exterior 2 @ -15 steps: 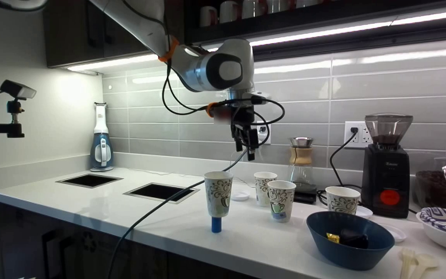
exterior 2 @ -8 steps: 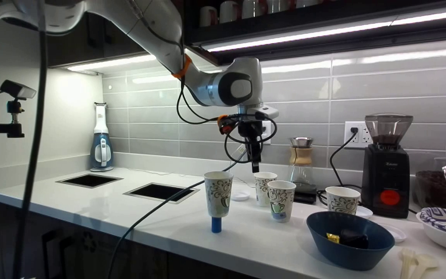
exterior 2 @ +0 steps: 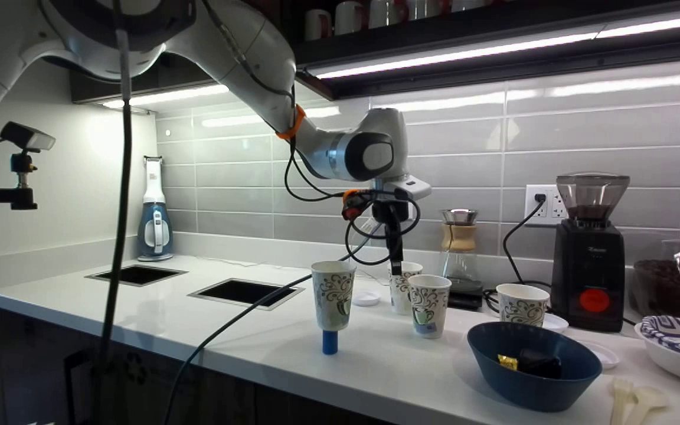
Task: Pick up the cup that is near the wall sockets and stack it into the cup on the far left
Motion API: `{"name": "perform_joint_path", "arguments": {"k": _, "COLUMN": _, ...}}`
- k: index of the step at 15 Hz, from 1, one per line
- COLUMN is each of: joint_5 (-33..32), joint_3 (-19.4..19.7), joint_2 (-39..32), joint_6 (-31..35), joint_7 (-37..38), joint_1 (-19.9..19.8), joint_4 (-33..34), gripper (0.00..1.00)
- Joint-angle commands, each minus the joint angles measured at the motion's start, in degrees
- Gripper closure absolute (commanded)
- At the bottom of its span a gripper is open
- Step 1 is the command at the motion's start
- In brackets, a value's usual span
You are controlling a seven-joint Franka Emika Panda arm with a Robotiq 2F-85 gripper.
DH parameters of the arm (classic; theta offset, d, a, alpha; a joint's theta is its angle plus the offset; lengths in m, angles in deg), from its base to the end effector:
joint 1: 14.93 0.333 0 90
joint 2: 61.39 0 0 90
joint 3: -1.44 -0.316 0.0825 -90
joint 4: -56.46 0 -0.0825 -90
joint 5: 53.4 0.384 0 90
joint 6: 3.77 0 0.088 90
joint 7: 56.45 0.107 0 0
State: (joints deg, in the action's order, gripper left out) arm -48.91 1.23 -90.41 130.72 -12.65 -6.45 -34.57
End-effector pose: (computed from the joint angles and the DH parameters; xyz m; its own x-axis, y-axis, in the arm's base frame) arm 0.7028 0.1082 0.3668 0.7733 -0.6204 0.1304 -0.5873 -0.7785 -0.2214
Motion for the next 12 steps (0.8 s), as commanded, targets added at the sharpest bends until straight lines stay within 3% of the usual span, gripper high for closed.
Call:
{"name": "perform_joint_path", "arguments": {"k": 1, "joint_5": -0.1, "joint_3": 1.4, "joint_2": -3.6, "joint_6": 0.6, "joint_7": 3.1, "joint_1": 1.2, "joint_4": 4.2, "gripper": 0.14}}
{"name": "perform_joint_path", "arguments": {"k": 2, "joint_5": -0.1, "joint_3": 1.5, "joint_2": -4.1, "joint_6": 0.6, "joint_7": 3.5, "joint_1": 1.2, "joint_4": 4.8, "gripper": 0.12}}
{"name": "perform_joint_path", "arguments": {"k": 6, "joint_5": 0.2, "joint_3": 1.7, "joint_2": -6.1, "joint_6": 0.9, "joint_7": 3.9, "joint_1": 1.1, "joint_4": 6.8, "gripper": 0.28}}
{"name": "perform_joint_path", "arguments": {"k": 7, "joint_5": 0.1, "joint_3": 1.8, "joint_2": -6.6, "joint_6": 0.9, "joint_7": 4.0, "joint_1": 1.1, "joint_4": 7.3, "gripper": 0.37}}
{"name": "perform_joint_path", "arguments": {"k": 9, "joint_5": 0.1, "joint_3": 1.9, "joint_2": -7.3, "joint_6": 0.6, "joint_7": 4.2, "joint_1": 1.2, "joint_4": 8.0, "gripper": 0.4}}
{"name": "perform_joint_path", "arguments": {"k": 12, "joint_5": 0.3, "joint_3": 1.8, "joint_2": -8.1, "joint_6": 0.3, "joint_7": 4.4, "joint_1": 1.2, "joint_4": 8.9, "gripper": 0.59}}
